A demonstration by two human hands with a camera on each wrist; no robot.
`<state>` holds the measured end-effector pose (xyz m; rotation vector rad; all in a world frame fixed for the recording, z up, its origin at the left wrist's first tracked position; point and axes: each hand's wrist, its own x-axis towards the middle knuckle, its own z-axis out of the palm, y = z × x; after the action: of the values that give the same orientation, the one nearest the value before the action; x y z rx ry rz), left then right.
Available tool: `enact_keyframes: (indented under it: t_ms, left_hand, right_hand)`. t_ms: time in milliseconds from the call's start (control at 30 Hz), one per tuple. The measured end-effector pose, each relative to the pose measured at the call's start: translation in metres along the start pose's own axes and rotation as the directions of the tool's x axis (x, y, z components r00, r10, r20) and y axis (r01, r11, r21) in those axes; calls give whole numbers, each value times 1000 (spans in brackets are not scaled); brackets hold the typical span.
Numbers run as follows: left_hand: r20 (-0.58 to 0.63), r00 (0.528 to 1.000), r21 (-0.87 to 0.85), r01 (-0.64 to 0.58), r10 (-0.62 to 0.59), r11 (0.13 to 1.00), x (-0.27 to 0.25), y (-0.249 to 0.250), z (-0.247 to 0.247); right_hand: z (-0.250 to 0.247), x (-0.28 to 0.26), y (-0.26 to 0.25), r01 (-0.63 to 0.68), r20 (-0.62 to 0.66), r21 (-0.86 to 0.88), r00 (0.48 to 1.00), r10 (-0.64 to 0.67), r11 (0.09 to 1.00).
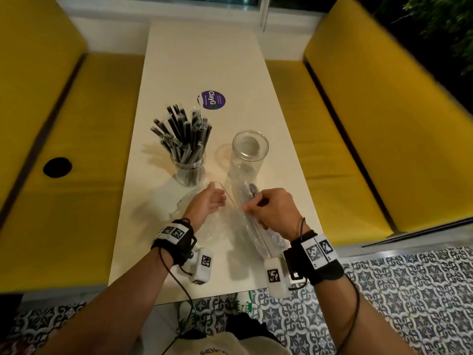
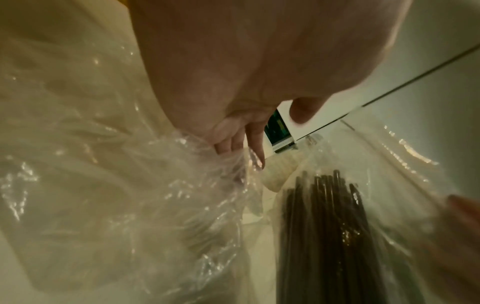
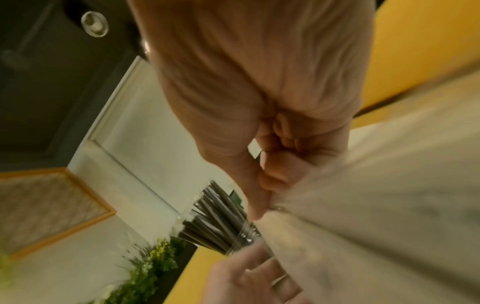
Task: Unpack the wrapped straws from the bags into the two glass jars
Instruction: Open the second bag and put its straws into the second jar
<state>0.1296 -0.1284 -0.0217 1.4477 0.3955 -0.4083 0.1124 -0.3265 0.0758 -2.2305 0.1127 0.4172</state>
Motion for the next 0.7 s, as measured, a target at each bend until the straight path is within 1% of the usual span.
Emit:
enact_keyframes:
  t_ms: [67,100,167,233,267,300,333,367,400,433,467,500,533,567,600,667,700]
  left_hand:
    - [-10,998,162,-58,60,985,0,-1,0]
    - [-10,996,267,-88,94,960,0,-3,0]
    - [-17,986,414,-146,168,898,0,-6,0]
    - [-47,949,542,-239,313,806,-2,-3,2]
    - [-45,914,588,-302,403,750,-3,0,3]
    - [-36,881,603,-357,471,713,-5,4,4]
    - [-45,851,591,-400,523,701,-6,7,6]
    - [-89,839,543,-410,536,732,-8,12,8]
    - [-152,842,461,-403,518,790,-10,18,9]
    - [-202,863,353,-377,463,856,-13,26,10]
    - [-214,890,236,-352,402,906,-17,33,11]
    - [-181,917,141,-332,354,933,-21,42,11]
    - [-128,934,102,-322,333,941,-24,49,12]
    - [-83,938,115,-328,338,938,-27,53,14]
    - [-67,932,143,-344,356,928,-28,56,15]
    - [-74,921,153,-369,383,917,-28,58,16]
    - [-61,919,129,-381,391,916,-26,56,16]
  right_hand:
    - [3,-4,-2,-22,79,106,997,14,994]
    - [4,-5,-3,-21,102,149,995,6,989]
    - [6,-5,-6,-10,118,207,993,-15,978]
    - [6,-2,-7,10,97,205,995,-30,979]
    - [6,-1,-7,17,78,194,996,-33,981]
    - [6,1,-6,23,63,188,997,-36,982]
    - [7,2,-6,26,55,187,998,-37,982]
    - [8,4,-5,26,51,187,998,-36,982]
    - [8,5,-4,24,48,190,998,-34,981]
    - [9,5,-5,22,47,197,998,-32,980]
    - [10,4,-5,23,51,201,998,-34,979]
    - [11,4,-6,30,58,201,997,-42,979]
    - [12,3,-7,36,67,199,996,-51,979]
    - [12,3,-7,43,77,202,995,-60,978]
    - [12,3,-8,48,92,207,993,-69,977]
    - [12,4,-9,57,136,219,987,-88,974]
    - [12,4,-11,55,153,218,984,-90,974]
